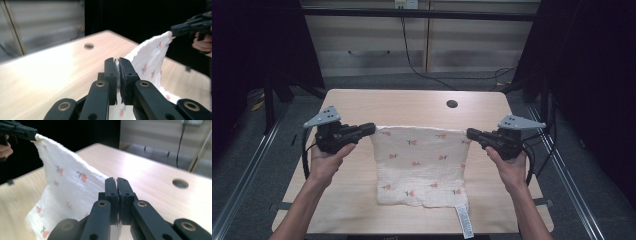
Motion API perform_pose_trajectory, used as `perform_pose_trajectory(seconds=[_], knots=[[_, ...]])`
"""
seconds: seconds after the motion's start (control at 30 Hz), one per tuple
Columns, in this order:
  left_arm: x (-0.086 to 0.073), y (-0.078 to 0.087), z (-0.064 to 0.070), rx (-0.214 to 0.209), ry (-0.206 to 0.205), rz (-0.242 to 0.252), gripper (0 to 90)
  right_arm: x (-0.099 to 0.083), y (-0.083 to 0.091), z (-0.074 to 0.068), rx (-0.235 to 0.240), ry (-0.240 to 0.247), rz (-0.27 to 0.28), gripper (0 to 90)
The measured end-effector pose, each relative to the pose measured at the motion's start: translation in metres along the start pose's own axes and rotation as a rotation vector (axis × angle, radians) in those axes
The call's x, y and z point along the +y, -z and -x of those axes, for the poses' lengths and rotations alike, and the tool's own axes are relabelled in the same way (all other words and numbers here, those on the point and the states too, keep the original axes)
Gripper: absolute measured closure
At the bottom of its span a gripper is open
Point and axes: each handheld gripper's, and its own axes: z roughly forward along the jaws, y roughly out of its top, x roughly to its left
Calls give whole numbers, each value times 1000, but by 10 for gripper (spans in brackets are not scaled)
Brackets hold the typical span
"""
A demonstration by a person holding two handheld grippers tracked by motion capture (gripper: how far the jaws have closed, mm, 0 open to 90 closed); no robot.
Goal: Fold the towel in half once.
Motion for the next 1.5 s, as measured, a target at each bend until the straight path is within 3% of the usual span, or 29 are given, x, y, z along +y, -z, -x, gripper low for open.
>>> perform_pose_trajectory(seconds=[0.13, 0.3, 0.4, 0.5, 0.53, 0.6, 0.67, 0.8, 0.9, 1.03, 1.17, 1.3, 1.43, 1.5], knots=[[-11, -20, -12, 5, 26, -52, 854, -17, -21, 15, -23, -37, -41, 881], [-23, -34, -27, 19, 75, -91, 852, -31, -40, 36, -4, -90, -78, 879], [-30, -41, -33, 26, 66, -109, 851, -38, -47, 41, 1, -104, -79, 878], [-36, -51, -46, 29, 102, -113, 850, -40, -56, 46, -3, -98, -96, 878], [-38, -54, -51, 9, 138, -106, 850, -40, -60, 49, -3, -100, -94, 876], [-41, -60, -57, 16, 169, -102, 848, -41, -67, 56, -5, -133, -73, 875], [-43, -65, -59, 26, 175, -113, 849, -44, -76, 64, -2, -164, -63, 874], [-44, -73, -61, 40, 181, -116, 841, -49, -91, 72, -21, -176, -102, 870], [-45, -78, -64, 24, 193, -92, 812, -56, -98, 80, -32, -202, -110, 859], [-47, -84, -65, 47, 195, -101, 741, -63, -101, 88, -60, -231, -104, 791], [-46, -79, -67, 63, 195, -98, 695, -64, -95, 92, -65, -241, -93, 794], [-47, -68, -70, 78, 192, -105, 678, -62, -84, 89, -70, -207, -110, 789], [-51, -55, -64, 88, 151, -149, 673, -57, -63, 82, -62, -186, -102, 769], [-54, -47, -61, 85, 136, -165, 673, -55, -53, 77, -64, -154, -126, 757]])
